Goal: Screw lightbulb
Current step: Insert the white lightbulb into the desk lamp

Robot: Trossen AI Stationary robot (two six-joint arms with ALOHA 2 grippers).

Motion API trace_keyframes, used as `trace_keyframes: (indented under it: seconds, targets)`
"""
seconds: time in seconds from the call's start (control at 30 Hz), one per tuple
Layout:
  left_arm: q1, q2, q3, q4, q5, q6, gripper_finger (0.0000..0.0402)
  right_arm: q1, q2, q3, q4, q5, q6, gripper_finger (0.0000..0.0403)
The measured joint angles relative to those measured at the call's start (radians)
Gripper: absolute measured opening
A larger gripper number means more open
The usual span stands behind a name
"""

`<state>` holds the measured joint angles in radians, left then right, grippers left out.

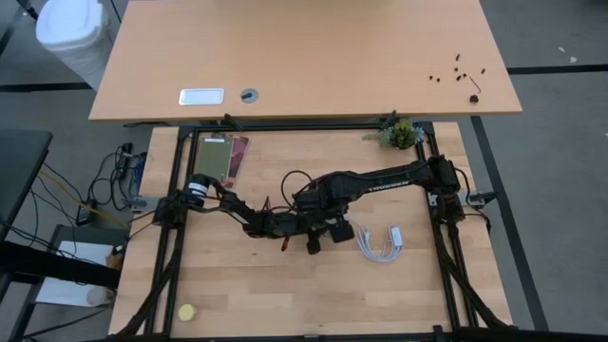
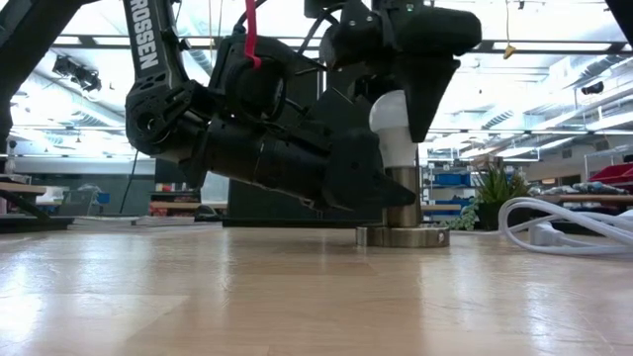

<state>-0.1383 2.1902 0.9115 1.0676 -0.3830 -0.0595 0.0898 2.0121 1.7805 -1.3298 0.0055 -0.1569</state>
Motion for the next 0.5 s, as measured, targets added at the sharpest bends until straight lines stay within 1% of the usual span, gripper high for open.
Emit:
trace_keyframes:
  seconds: [0.07, 0.23, 0.33, 0.5]
  targets:
    - [0.000, 0.000, 0.000, 0.000, 0.000, 0.000, 0.0187, 0.000, 0.000, 0.000, 0.002, -0.001, -0.074, 0.0338]
    - [0.000, 0.000, 0.000, 0.000, 0.003, 0.001, 0.0187, 0.020, 0.000, 0.000, 0.008, 0.003, -0.356, 0.0365]
    - [0.000, 0.000, 0.000, 0.000, 0.003, 0.000, 0.0187, 0.029, 0.000, 0.000, 0.014, 0.017, -0.506, 0.0368]
    - [0.000, 0.000, 0.000, 0.000, 0.002, 0.000, 0.0187, 0.028, -0.001, 0.001, 0.030, 0.021, -0.645, 0.0361]
